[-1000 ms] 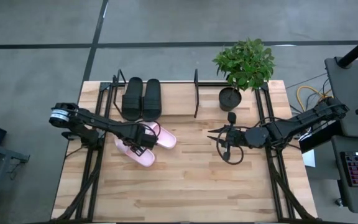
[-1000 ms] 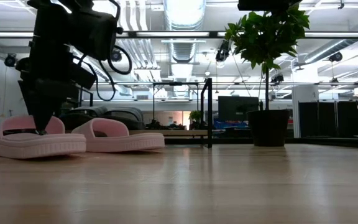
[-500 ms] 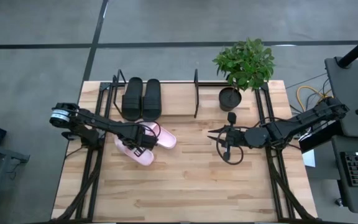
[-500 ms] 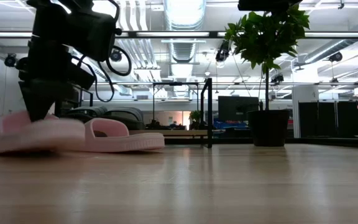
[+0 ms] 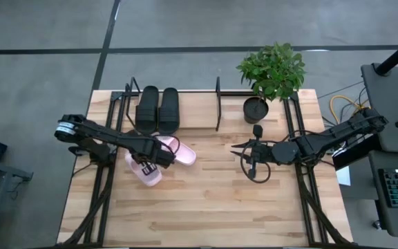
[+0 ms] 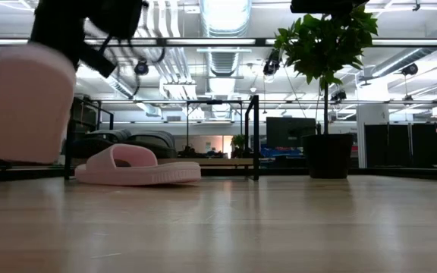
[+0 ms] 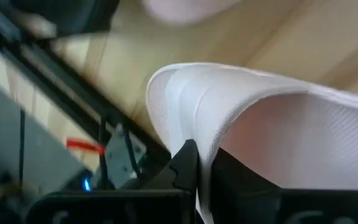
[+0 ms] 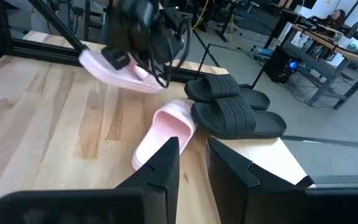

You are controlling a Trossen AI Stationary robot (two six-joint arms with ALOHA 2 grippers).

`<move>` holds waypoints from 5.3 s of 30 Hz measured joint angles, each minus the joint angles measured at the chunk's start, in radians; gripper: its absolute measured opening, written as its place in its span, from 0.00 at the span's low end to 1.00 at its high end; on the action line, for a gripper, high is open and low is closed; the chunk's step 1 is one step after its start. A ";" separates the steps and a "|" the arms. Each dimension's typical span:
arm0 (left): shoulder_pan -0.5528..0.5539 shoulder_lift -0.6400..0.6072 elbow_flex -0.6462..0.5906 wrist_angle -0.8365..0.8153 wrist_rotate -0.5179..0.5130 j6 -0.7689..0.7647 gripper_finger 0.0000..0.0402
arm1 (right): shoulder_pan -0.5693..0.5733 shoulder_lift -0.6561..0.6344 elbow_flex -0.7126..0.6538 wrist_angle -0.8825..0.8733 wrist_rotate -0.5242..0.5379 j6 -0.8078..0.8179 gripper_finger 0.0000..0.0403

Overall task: Pick and place slides into the shelf
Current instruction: Put the left pink slipper on the shelf, then put the pink slipper on the shelf

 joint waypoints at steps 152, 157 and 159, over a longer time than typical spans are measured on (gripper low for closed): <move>0.304 -0.567 -0.130 0.905 0.079 0.783 0.54 | 0.000 0.075 0.000 0.064 -0.112 -0.135 0.22; 0.304 -0.634 -0.234 0.898 0.068 0.665 0.54 | 0.000 0.079 0.000 0.060 -0.109 -0.134 0.20; 0.304 -0.635 -0.268 0.894 0.066 0.630 0.54 | 0.000 0.079 0.000 0.060 -0.109 -0.135 0.20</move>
